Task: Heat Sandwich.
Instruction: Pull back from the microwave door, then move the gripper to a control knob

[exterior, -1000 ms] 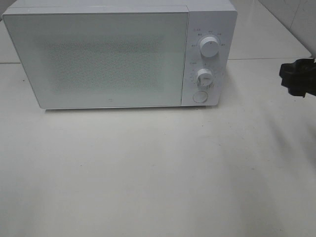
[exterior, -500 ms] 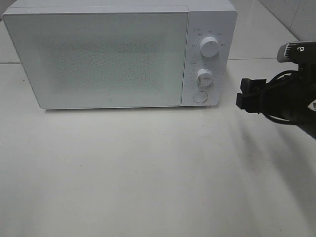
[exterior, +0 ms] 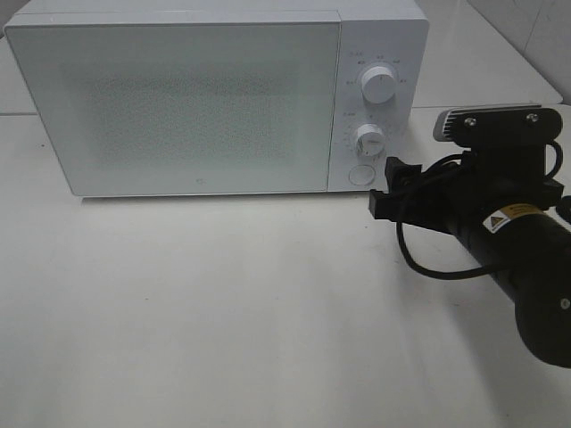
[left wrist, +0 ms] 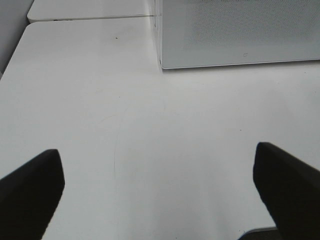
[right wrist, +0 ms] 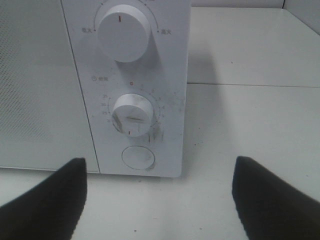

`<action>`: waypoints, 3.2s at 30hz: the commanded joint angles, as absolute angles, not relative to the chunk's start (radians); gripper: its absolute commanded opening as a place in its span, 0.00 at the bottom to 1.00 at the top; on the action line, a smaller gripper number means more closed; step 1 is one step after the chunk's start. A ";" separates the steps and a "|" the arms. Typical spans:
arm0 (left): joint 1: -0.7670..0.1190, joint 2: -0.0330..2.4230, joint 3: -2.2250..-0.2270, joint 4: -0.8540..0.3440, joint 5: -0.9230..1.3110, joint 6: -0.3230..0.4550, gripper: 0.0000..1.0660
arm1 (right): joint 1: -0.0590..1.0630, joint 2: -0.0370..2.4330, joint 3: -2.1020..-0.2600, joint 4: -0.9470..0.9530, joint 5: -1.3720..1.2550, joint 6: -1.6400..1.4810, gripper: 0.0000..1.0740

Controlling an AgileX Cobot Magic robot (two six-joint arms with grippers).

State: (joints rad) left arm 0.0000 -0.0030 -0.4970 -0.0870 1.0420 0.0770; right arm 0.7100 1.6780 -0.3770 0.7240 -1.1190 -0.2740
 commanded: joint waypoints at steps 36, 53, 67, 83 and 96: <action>-0.003 -0.025 -0.495 -0.086 1.037 0.069 0.91 | 0.692 1.911 -0.617 0.701 -1.163 -0.276 0.71; -0.003 -0.025 -0.495 -0.086 1.037 0.069 0.91 | 0.601 2.034 -0.755 0.622 -1.116 -0.261 0.71; -0.003 -0.024 -0.495 -0.086 1.037 0.069 0.91 | 0.583 2.065 -0.792 0.593 -1.113 -0.238 0.71; -0.003 -0.025 -0.495 -0.086 1.037 0.069 0.91 | 0.618 2.050 -0.770 0.618 -1.125 -0.239 0.71; -0.003 -0.025 -0.495 -0.086 1.037 0.069 0.91 | 0.616 2.050 -0.770 0.636 -1.159 -0.243 0.32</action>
